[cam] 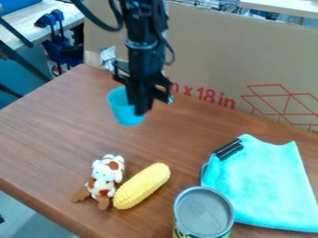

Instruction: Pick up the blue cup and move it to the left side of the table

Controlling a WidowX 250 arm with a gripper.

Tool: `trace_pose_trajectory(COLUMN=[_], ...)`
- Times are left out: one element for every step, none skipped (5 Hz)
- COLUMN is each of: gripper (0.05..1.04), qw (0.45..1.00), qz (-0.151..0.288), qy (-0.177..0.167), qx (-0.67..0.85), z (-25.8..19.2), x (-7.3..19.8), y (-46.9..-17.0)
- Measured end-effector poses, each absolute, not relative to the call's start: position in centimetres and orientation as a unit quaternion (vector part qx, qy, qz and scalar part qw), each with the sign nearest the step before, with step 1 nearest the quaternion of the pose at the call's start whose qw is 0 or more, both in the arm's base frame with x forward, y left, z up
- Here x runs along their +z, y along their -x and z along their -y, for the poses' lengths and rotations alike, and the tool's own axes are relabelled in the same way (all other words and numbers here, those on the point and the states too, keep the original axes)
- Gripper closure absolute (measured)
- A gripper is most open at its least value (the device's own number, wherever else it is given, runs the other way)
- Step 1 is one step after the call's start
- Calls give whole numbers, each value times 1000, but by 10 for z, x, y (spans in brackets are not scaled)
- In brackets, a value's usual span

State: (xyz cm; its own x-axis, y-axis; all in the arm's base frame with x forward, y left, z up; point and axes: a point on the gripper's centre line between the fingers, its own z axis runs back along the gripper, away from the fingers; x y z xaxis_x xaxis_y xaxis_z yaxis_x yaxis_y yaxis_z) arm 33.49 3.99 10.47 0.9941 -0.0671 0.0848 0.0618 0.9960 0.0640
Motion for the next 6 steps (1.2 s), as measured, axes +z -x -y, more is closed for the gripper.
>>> trace_pose_trajectory(gripper=[990,990,990,990,990,990], qw=[996,994,990,984,979,978], qz=[63,30,12,-3,-20,-19], qy=[-67,-92,-95,-83,-61,-35], qx=[9,55,108,158,194,206], z=[-85,-133,-181,-213,-228,-231], x=[127,120,113,98,75,53], y=[-349,-341,-319,-297,-286,-288])
